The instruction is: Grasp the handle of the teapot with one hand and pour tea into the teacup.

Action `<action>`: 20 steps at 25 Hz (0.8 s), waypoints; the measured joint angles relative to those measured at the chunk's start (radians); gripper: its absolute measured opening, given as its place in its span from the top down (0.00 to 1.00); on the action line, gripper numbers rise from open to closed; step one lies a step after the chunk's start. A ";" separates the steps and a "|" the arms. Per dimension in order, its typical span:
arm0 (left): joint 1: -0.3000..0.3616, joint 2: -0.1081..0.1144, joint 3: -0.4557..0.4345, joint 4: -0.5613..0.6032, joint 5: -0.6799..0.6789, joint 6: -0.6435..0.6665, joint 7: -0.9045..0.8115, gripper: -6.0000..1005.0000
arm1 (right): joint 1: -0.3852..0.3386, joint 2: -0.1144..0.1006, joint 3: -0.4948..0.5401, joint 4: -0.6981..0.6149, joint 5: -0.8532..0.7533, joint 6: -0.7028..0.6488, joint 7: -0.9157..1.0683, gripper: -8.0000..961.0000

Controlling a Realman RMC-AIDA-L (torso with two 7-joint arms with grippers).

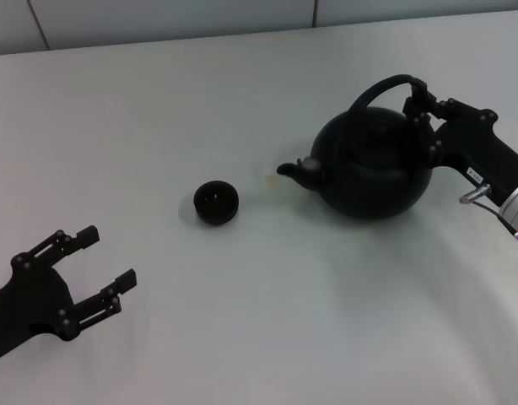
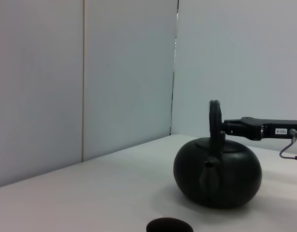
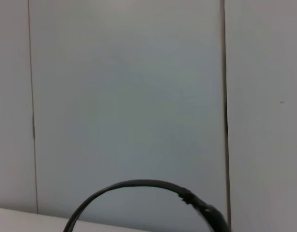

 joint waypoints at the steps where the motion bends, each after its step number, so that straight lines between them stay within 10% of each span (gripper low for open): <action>1: 0.000 0.000 -0.001 0.000 0.000 0.000 0.000 0.20 | 0.002 0.000 -0.001 0.000 0.000 0.009 0.002 0.83; 15: 0.003 0.000 -0.002 -0.002 0.000 0.001 -0.001 0.20 | -0.022 0.000 0.013 0.002 0.002 -0.008 0.008 0.61; 20: 0.003 0.000 -0.003 -0.002 0.000 0.002 -0.001 0.20 | -0.081 0.000 0.014 0.002 0.002 -0.071 0.005 0.37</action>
